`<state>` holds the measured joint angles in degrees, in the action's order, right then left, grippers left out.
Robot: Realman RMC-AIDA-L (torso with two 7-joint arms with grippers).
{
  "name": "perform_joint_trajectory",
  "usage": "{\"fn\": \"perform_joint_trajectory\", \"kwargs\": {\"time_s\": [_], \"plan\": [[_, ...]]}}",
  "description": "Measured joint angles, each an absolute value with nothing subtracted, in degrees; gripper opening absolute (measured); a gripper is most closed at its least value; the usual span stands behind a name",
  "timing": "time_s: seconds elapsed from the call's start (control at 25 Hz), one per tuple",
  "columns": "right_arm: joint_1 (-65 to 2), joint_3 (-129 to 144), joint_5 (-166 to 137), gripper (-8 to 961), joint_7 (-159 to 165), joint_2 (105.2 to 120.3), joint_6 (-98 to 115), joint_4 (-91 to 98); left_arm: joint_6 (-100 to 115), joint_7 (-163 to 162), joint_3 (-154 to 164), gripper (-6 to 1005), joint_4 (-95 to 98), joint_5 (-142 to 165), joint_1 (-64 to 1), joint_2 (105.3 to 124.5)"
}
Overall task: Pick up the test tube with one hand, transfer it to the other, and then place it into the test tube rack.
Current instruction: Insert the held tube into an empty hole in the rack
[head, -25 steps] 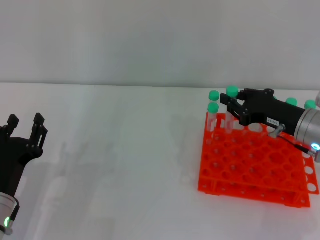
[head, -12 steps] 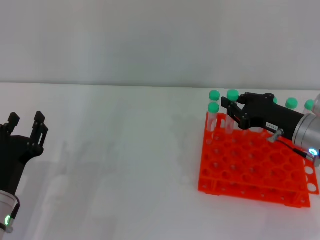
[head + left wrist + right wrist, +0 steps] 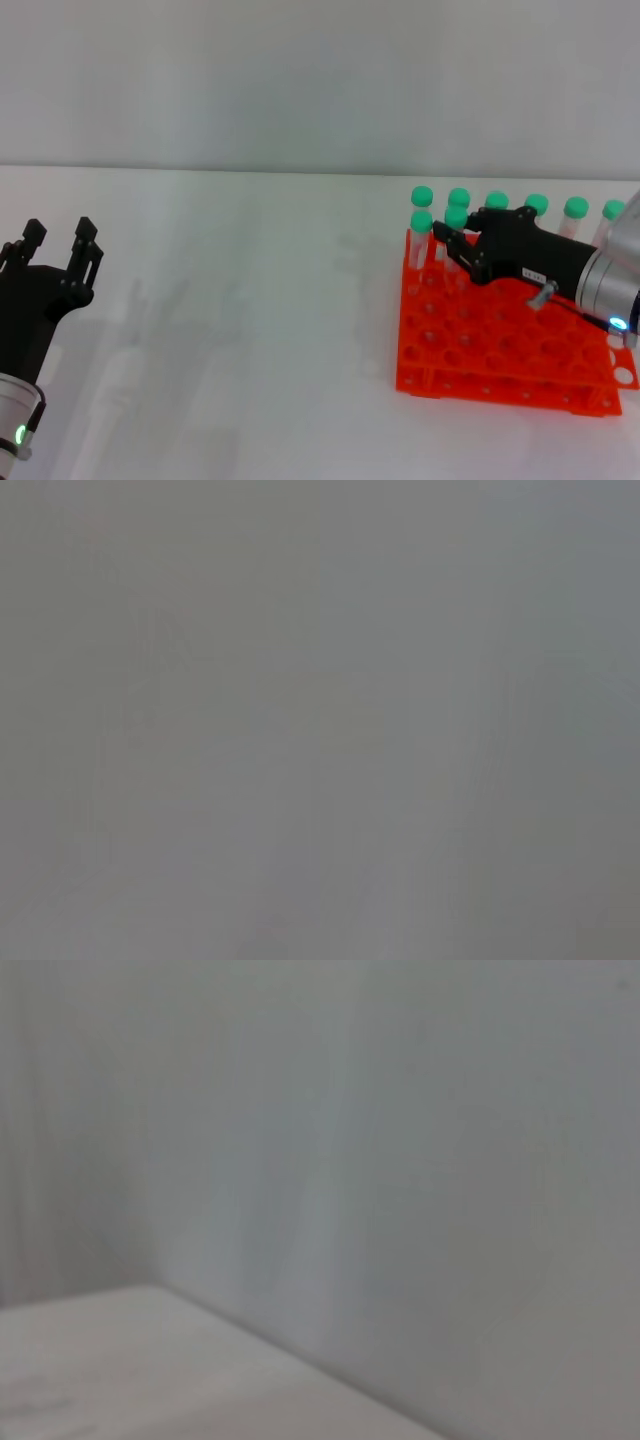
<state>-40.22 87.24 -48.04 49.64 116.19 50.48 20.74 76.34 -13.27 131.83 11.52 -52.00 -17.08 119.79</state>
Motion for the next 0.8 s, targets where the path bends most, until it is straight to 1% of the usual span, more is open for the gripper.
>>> {"fn": "perform_joint_trajectory", "kwargs": {"time_s": [0.36, 0.64, 0.8], "plan": [[-39.13, 87.57, -48.01, 210, 48.97, 116.18, 49.76, 21.52, 76.54, -13.27, 131.84, 598, 11.52, -51.88, -17.14, 119.79], [-38.03, 87.54, -47.9, 210, 50.79, 115.77, 50.43, 22.57, 76.71, -13.27, 131.81, 599, 11.57, -52.15, -17.17, 119.79], [-36.42, 87.72, -47.91, 376, 51.55, 115.64, 50.89, 24.24, 76.58, -13.27, 131.54, 599, 11.58, -52.3, -17.61, 119.79]]}}
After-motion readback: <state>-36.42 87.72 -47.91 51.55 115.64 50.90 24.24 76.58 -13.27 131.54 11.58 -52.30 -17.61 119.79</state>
